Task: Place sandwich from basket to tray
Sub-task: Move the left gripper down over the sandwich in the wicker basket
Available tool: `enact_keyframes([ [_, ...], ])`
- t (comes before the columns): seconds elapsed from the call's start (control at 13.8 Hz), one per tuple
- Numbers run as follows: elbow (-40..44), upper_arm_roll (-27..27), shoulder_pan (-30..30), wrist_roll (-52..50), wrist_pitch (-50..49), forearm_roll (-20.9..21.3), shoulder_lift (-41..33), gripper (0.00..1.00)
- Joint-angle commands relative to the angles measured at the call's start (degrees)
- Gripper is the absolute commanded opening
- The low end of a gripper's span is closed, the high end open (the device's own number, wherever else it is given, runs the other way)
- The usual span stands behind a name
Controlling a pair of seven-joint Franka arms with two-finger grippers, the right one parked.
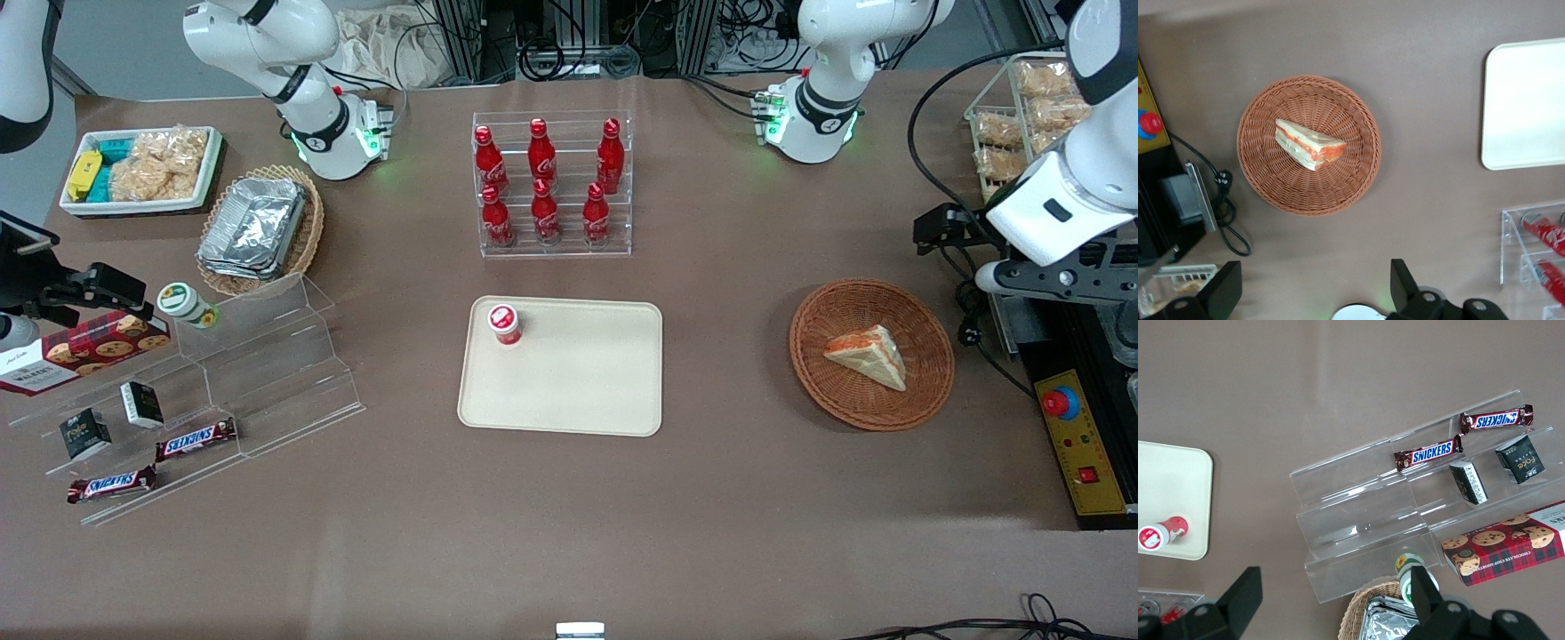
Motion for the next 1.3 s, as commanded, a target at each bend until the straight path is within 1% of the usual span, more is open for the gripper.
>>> enact_keyframes([
  [0.0, 1.9, 0.9, 1.0, 3.0, -1.6, -0.3, 1.1, 1.0],
  [0.14, 2.8, 2.5, 1.0, 2.9, -1.6, -1.4, 2.5, 1.0],
  [0.29, 1.4, 2.5, 1.1, -0.7, -2.0, -0.4, 2.6, 1.0],
  [0.43, -1.6, 3.5, 1.1, -11.6, 0.4, 0.0, 2.2, 1.0],
  [0.51, -4.1, 5.3, 1.1, -20.3, 2.4, -0.1, 1.9, 1.0],
  [0.58, -7.6, 6.4, 1.1, -23.5, 5.7, -0.4, 1.1, 1.0],
  [0.65, -12.4, 6.7, 1.1, -24.5, 10.0, -0.5, -0.2, 1.0],
  [0.72, -17.5, 6.7, 1.1, -27.7, 15.1, -0.5, -1.0, 1.0],
  [0.94, -30.0, 6.6, 0.8, -43.7, 31.9, 0.1, -0.7, 1.0],
  [1.09, -37.2, 6.7, 0.9, -50.5, 44.3, 0.0, 0.7, 1.0],
  [1.16, -38.2, 6.7, 1.0, -53.5, 48.9, -0.1, 2.9, 1.0],
  [1.23, -38.0, 6.7, 1.0, -57.4, 50.6, -0.1, 5.5, 1.0],
])
